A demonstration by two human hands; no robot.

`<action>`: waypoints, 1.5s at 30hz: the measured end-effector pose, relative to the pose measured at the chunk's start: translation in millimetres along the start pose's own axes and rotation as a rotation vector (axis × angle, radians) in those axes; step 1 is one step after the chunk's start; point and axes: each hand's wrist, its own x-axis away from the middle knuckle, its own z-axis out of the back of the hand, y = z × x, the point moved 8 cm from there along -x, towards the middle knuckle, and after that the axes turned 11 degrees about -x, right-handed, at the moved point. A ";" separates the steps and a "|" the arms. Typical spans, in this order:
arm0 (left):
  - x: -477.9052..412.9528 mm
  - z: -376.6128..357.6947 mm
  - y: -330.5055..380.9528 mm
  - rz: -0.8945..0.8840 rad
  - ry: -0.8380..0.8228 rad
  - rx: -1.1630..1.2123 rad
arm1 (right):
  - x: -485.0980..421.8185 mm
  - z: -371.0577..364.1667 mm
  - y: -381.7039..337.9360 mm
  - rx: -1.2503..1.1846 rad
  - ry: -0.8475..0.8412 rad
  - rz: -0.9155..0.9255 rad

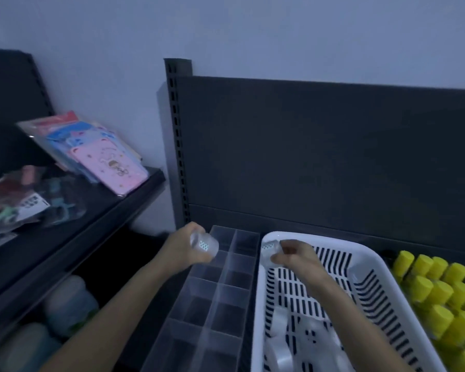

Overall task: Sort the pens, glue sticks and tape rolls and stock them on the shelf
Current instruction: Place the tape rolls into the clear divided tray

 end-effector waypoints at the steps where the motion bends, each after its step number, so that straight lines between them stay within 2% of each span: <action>1: -3.2 6.3 -9.9 0.000 0.004 -0.001 | -8.6 -13.4 -10.1 0.033 0.006 0.041; 4: -16.5 18.9 -31.1 -0.014 0.003 0.003 | -35.0 -55.0 -37.4 0.193 0.021 0.145; 7: -31.0 17.9 -44.4 -0.026 -0.031 -0.008 | -61.4 -97.1 -49.5 0.482 -0.011 0.195; 13: -49.8 6.9 -57.9 -0.042 -0.080 -0.053 | -95.6 -145.4 -28.7 0.932 -0.124 0.072; 16: -53.0 6.6 -61.7 -0.037 -0.096 -0.058 | -102.2 -154.1 -22.9 1.084 -0.171 0.027; 19: -55.8 4.3 -63.4 -0.034 -0.118 -0.033 | -103.3 -159.3 -22.8 1.167 -0.191 0.060; 21: -56.3 1.8 -61.9 -0.036 -0.135 -0.015 | -102.0 -156.7 -22.3 1.128 -0.205 0.065; 25: -57.6 -0.2 -52.1 -0.057 -0.147 0.017 | -90.7 -130.5 -39.5 0.811 -0.169 0.174; 28: -57.7 -4.3 -37.5 -0.087 -0.193 0.046 | -61.8 -121.2 -56.5 0.660 -0.257 0.273; 32: -57.3 -15.6 -15.4 -0.138 -0.267 0.056 | -35.1 -125.6 -60.6 0.559 -0.387 0.346; 36: -55.0 -25.2 -3.0 -0.171 -0.326 0.120 | -38.8 -116.4 -52.8 0.503 -0.363 0.339; 39: -54.3 -21.3 -1.6 -0.173 -0.299 0.109 | -42.4 -110.2 -44.1 0.532 -0.371 0.322; 42: -58.1 -6.9 -12.9 -0.111 -0.206 0.130 | -52.0 -94.6 -41.4 0.562 -0.240 0.308; 45: -59.9 -1.1 -30.9 -0.049 -0.191 0.150 | -66.5 -87.8 -43.3 0.550 -0.095 0.287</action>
